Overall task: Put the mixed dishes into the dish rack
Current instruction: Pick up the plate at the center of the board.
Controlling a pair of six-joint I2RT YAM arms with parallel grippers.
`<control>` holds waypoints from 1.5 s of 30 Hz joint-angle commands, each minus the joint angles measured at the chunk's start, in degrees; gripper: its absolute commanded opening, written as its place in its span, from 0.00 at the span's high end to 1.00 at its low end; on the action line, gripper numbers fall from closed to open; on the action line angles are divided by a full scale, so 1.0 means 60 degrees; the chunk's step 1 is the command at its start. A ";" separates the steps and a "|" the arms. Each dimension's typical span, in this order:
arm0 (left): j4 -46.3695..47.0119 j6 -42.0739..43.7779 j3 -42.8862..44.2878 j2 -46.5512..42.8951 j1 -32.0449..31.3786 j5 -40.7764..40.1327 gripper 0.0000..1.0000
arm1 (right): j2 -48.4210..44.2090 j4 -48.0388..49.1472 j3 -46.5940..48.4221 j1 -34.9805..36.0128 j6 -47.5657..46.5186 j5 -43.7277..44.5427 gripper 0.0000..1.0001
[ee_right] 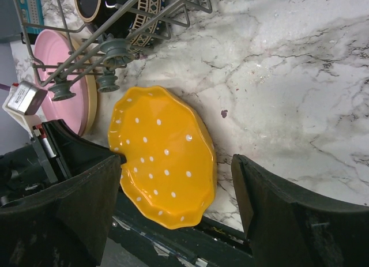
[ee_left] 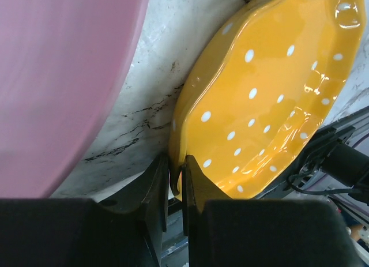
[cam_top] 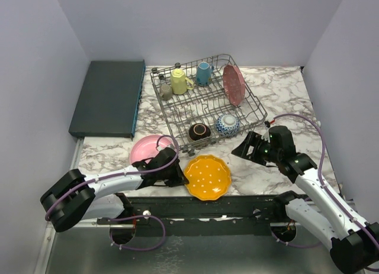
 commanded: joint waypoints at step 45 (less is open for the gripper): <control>-0.2113 0.0296 0.0497 -0.3363 -0.0072 0.1201 1.00 | 0.0533 0.1175 -0.1455 0.0050 0.0670 -0.2139 0.17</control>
